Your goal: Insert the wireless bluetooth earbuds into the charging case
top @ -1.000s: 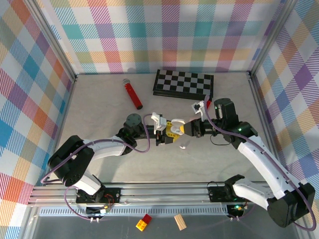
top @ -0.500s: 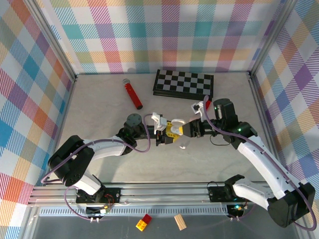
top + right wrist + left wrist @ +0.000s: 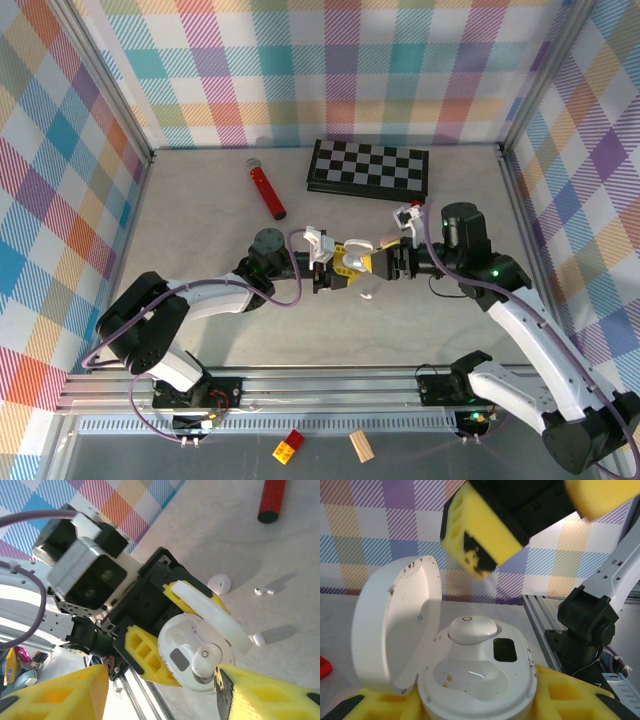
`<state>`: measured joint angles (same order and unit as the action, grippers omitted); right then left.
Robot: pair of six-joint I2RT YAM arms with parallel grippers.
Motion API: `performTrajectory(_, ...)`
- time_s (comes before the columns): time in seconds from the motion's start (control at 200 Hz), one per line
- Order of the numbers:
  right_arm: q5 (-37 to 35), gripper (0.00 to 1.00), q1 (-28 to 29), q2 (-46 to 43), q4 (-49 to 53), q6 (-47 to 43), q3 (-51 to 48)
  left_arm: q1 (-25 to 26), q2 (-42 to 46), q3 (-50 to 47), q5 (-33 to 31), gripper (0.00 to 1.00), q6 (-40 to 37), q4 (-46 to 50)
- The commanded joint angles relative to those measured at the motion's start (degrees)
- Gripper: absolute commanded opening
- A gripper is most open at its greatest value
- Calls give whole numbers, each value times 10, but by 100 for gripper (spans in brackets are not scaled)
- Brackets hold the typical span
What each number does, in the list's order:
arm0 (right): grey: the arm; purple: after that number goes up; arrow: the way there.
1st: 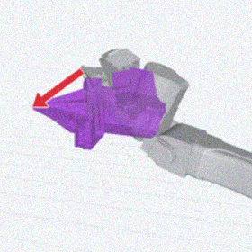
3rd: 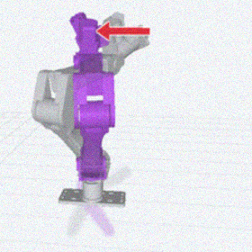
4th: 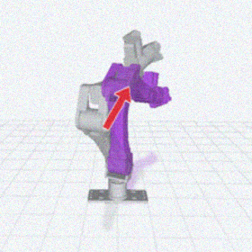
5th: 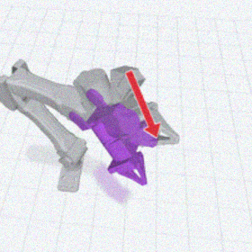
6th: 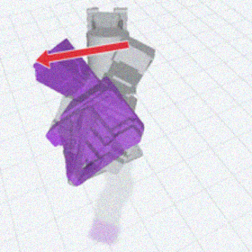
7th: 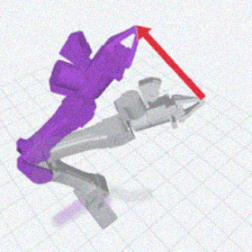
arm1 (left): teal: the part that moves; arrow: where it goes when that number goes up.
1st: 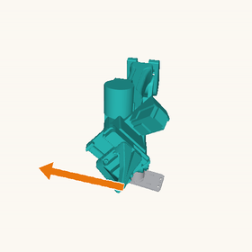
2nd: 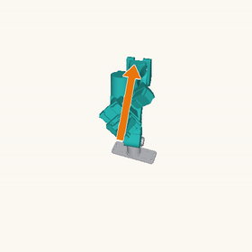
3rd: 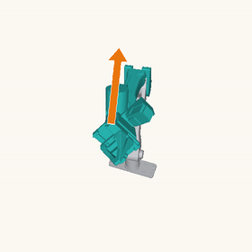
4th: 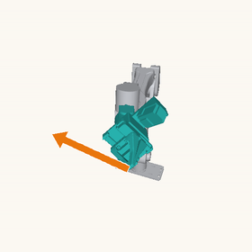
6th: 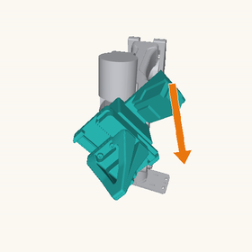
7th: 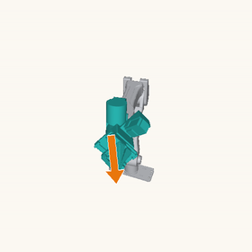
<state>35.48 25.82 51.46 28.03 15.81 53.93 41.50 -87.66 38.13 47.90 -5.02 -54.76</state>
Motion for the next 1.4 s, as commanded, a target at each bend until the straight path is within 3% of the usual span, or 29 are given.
performTrajectory(0.0, -33, 59, 0, -46, -28, -4, -26, -5, 8, 4, 4, 37, -11, -12)
performTrajectory(0.195, -144, 59, -3, -115, -75, 43, -92, -31, 58, -15, -10, 37, -42, 49)
performTrajectory(0.39, -204, 59, -12, -86, -112, 89, -126, -71, 103, -43, -9, 37, -26, 41)
performTrajectory(0.605, -120, 59, -13, 59, -138, 111, -115, -93, 149, -79, -16, 36, -6, 27)
performTrajectory(0.76, -104, 59, -6, 128, -188, 172, -138, -119, 184, -111, -38, 36, -4, 25)
performTrajectory(1.16, -180, 59, 135, 266, -307, 299, -169, -231, 150, -133, -18, 37, 60, -92)
performTrajectory(1.395, -193, 58, 199, 382, -385, 366, -143, -251, 200, -123, -17, 37, 31, -12)
